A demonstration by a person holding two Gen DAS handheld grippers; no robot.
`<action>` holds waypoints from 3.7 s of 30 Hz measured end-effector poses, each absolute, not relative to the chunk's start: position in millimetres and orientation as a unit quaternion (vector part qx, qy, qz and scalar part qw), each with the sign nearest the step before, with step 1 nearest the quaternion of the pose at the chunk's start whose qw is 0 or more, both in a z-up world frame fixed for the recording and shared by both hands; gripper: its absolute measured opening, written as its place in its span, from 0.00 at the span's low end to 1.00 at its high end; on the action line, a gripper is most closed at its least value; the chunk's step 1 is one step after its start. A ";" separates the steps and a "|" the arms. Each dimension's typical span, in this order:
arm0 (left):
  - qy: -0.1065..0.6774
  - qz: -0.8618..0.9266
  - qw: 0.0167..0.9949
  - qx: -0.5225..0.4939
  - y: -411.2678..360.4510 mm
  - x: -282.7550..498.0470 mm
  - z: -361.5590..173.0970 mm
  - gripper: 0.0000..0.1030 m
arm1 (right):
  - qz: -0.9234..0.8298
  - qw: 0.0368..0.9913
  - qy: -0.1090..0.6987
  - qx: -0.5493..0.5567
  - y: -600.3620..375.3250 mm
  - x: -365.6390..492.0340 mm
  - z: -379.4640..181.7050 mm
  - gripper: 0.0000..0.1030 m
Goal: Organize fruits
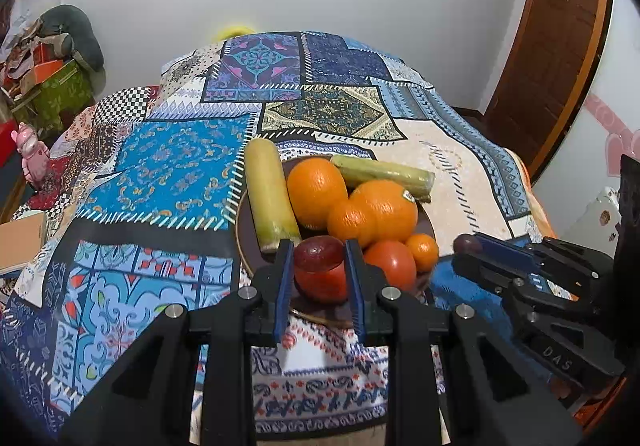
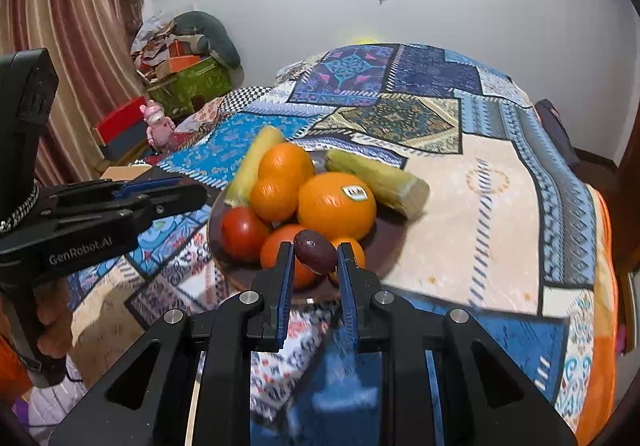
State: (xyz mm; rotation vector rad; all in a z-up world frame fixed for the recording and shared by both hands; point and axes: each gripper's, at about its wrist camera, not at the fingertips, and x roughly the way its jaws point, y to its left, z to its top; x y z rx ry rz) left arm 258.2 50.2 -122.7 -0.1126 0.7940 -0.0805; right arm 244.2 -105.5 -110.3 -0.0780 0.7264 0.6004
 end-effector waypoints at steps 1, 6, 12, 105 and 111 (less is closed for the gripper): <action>0.386 -0.038 0.920 -0.056 51.5 260.9 -123.0 0.24 | 0.290 0.890 0.349 -0.038 -103.1 246.4 -110.3 0.19; 0.392 -0.039 0.917 -0.064 56.2 273.5 -129.4 0.24 | 0.293 0.888 0.353 -0.040 -94.0 257.3 -114.9 0.19; 0.405 -0.036 0.912 -0.061 58.1 290.7 -141.7 0.24 | 0.292 0.884 0.364 -0.043 -88.4 264.3 -124.7 0.19; 0.103 -0.010 0.994 -0.017 30.2 24.6 33.4 1.00 | 0.208 0.974 0.092 0.003 -150.4 51.6 37.1 1.00; 0.101 -0.010 0.995 -0.019 28.5 24.3 33.9 1.00 | 0.204 0.975 0.091 0.005 -152.1 49.4 37.6 1.00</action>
